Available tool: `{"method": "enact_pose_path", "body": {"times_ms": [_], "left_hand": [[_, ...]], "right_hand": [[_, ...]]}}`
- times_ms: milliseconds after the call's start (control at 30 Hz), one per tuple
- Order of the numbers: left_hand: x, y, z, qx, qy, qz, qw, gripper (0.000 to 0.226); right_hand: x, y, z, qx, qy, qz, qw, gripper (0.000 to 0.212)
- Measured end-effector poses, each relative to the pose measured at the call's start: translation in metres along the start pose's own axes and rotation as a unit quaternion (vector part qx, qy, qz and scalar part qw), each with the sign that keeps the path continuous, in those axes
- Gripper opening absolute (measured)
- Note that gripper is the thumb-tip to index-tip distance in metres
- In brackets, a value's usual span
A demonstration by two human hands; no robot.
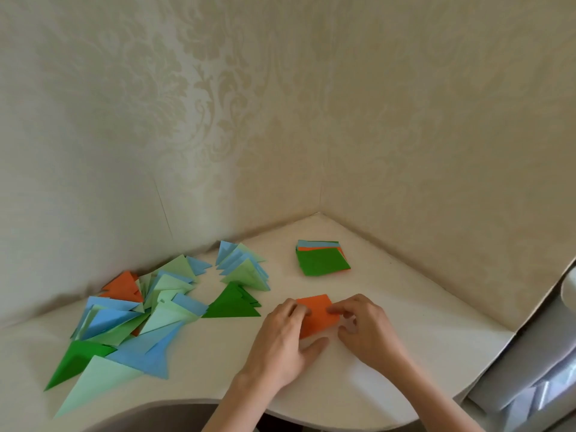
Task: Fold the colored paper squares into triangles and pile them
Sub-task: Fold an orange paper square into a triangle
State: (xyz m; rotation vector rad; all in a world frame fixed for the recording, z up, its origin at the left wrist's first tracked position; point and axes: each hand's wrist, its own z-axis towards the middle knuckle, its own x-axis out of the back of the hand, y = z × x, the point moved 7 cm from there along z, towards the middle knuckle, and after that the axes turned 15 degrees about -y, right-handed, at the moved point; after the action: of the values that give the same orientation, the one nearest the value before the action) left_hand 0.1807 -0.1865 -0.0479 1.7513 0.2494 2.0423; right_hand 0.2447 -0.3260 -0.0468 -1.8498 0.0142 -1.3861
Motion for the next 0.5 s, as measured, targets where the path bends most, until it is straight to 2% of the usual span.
{"method": "enact_pose_path", "body": {"times_ms": [133,333,500], "left_hand": [[0.001,-0.007,0.0,-0.004,0.015,-0.007,1.0,0.005],[0.01,-0.025,-0.007,0.001,0.039,-0.031,0.999,0.025],[0.013,-0.042,-0.015,0.052,0.081,-0.088,0.991,0.025]], "right_hand": [[0.005,-0.011,-0.004,0.045,0.04,0.011,0.998,0.027],[-0.002,-0.015,0.005,0.068,0.024,-0.084,0.994,0.015],[-0.009,-0.01,0.007,0.071,0.03,-0.052,0.996,0.008]]}}
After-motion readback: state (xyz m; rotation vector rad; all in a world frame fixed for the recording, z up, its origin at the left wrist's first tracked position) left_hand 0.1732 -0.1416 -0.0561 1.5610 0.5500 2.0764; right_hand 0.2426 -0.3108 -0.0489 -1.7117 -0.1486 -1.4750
